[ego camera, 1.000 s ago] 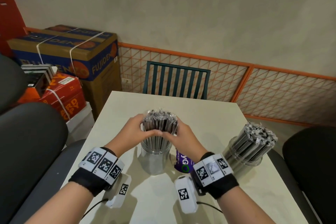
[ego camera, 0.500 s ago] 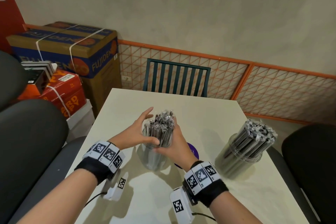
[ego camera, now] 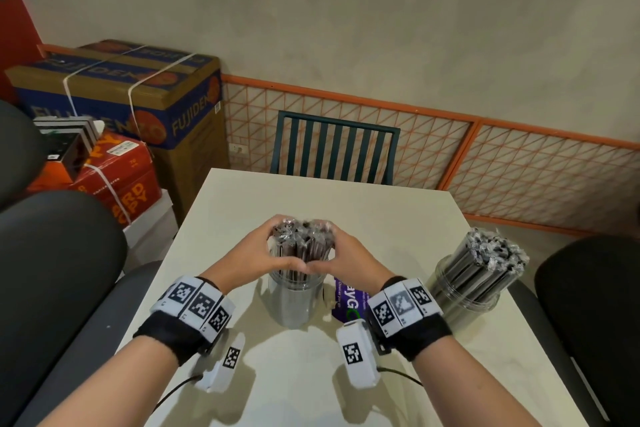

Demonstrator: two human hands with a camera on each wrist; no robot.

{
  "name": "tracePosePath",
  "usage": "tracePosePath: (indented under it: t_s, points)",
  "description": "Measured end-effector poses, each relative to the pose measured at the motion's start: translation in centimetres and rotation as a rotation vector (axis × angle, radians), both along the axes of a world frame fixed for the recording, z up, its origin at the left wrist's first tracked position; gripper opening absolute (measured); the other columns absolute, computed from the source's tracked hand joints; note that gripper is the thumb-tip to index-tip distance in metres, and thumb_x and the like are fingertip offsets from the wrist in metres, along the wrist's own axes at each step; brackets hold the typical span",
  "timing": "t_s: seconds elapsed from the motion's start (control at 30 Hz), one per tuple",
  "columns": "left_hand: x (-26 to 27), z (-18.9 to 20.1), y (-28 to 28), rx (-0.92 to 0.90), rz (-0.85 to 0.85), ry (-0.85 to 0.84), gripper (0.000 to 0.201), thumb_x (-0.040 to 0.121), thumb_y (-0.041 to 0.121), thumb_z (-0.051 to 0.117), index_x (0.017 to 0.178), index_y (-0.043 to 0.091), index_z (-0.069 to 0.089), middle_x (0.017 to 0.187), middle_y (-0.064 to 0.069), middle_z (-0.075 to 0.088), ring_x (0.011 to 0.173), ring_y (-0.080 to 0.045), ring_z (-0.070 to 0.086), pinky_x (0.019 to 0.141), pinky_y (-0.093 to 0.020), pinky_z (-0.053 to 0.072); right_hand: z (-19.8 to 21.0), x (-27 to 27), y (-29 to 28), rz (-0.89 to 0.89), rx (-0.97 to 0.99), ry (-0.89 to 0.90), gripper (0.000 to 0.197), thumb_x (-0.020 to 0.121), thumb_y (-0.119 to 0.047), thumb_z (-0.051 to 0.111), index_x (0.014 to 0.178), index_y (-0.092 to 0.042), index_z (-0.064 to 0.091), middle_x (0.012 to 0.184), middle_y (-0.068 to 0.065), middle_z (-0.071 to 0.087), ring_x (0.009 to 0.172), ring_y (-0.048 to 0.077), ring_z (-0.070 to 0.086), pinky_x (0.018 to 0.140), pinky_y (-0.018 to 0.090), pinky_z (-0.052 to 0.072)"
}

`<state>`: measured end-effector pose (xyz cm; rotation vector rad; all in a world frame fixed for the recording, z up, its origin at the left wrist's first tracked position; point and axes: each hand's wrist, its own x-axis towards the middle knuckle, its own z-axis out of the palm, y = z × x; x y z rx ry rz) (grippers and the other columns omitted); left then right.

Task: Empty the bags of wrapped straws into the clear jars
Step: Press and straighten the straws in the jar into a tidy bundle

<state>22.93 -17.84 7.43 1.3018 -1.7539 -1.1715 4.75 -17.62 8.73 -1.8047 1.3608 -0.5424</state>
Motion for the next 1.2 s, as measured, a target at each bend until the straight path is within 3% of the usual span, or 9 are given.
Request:
tracePosePath:
  t_s: [0.1,0.2,0.4,0.5,0.7,0.87,0.93,1.07,1.2]
  points:
    - [-0.2,-0.7,0.3,0.011,0.008,-0.002,0.075,0.060,0.034,0.081,0.121,0.034,0.039,0.107,0.031,0.047,0.097,0.018,0.042,0.080,-0.003,0.035,-1.3,0.3,1.0,-0.073,-0.003,-0.047,0.098,0.074,-0.016,0.078,0.150,-0.021,0.015,0.149,-0.003,0.038,0.136,0.014,0.037,0.112,0.030,0.032]
    - [-0.6,-1.1,-0.2,0.031,0.006,0.033,0.063,0.066,0.020,0.082,0.115,0.037,0.045,0.108,0.025,0.055,0.098,0.014,0.050,0.077,0.000,0.040,-2.6,1.3,1.9,-0.125,0.022,-0.172,0.109,0.071,-0.012,0.080,0.151,-0.025,0.009,0.146,-0.006,0.041,0.134,0.011,0.040,0.111,0.029,0.034]
    - [-0.4,0.1,-1.0,-0.029,-0.026,-0.019,0.054,0.078,0.014,0.072,0.125,0.025,0.049,0.108,0.014,0.058,0.093,0.013,0.050,0.072,0.004,0.040,-0.6,1.7,1.1,-0.160,-0.120,-0.104,0.056,0.084,-0.018,0.068,0.135,-0.018,0.042,0.127,0.001,0.060,0.114,0.011,0.056,0.084,0.013,0.041]
    - [0.5,1.1,-1.4,-0.010,-0.075,-0.062,0.057,0.077,0.015,0.073,0.124,0.031,0.046,0.106,0.020,0.054,0.093,0.011,0.050,0.072,-0.001,0.040,1.4,0.4,-0.2,-0.009,-0.043,-0.009,0.054,0.083,-0.015,0.069,0.132,-0.020,0.047,0.129,0.000,0.060,0.117,0.012,0.054,0.094,0.021,0.041]
    - [0.4,-0.4,-1.2,0.085,-0.118,-0.073,0.081,0.063,0.021,0.084,0.132,0.024,0.041,0.128,0.005,0.053,0.117,-0.010,0.050,0.103,-0.029,0.040,0.0,-0.2,-0.5,0.045,0.014,0.053,0.078,0.071,-0.013,0.080,0.138,-0.019,0.039,0.134,0.001,0.052,0.123,0.015,0.048,0.103,0.027,0.038]
    - [-0.5,-0.9,-1.2,0.069,-0.083,-0.030,0.069,0.072,0.022,0.078,0.132,0.024,0.046,0.119,0.010,0.059,0.108,0.003,0.054,0.099,-0.022,0.043,-2.1,1.1,1.5,-0.121,0.025,-0.142,0.107,0.071,-0.016,0.081,0.150,-0.025,0.010,0.142,-0.003,0.046,0.130,0.013,0.043,0.105,0.024,0.035]
    - [-0.6,-0.5,-1.3,0.055,-0.096,-0.074,0.063,0.076,0.022,0.075,0.132,0.026,0.045,0.118,0.011,0.058,0.108,-0.002,0.054,0.094,-0.016,0.043,-2.2,1.6,1.6,-0.180,-0.033,-0.150,0.096,0.077,-0.016,0.076,0.149,-0.023,0.012,0.140,0.000,0.049,0.128,0.015,0.047,0.100,0.021,0.037]
    - [0.1,0.8,-1.9,0.067,-0.152,-0.137,0.067,0.075,0.017,0.075,0.134,0.028,0.043,0.126,0.006,0.058,0.116,-0.010,0.053,0.099,-0.025,0.042,-0.4,0.4,0.1,-0.083,-0.046,-0.041,0.073,0.084,-0.011,0.066,0.146,-0.020,0.027,0.134,0.004,0.055,0.122,0.017,0.053,0.092,0.020,0.040]
    - [0.3,1.0,-1.8,0.077,-0.206,-0.168,0.079,0.069,0.016,0.080,0.136,0.026,0.041,0.128,0.007,0.052,0.117,-0.009,0.048,0.099,-0.026,0.040,0.3,-0.6,-1.1,0.046,0.014,0.022,0.081,0.078,-0.011,0.074,0.144,-0.020,0.029,0.139,0.002,0.051,0.127,0.016,0.048,0.107,0.031,0.039]
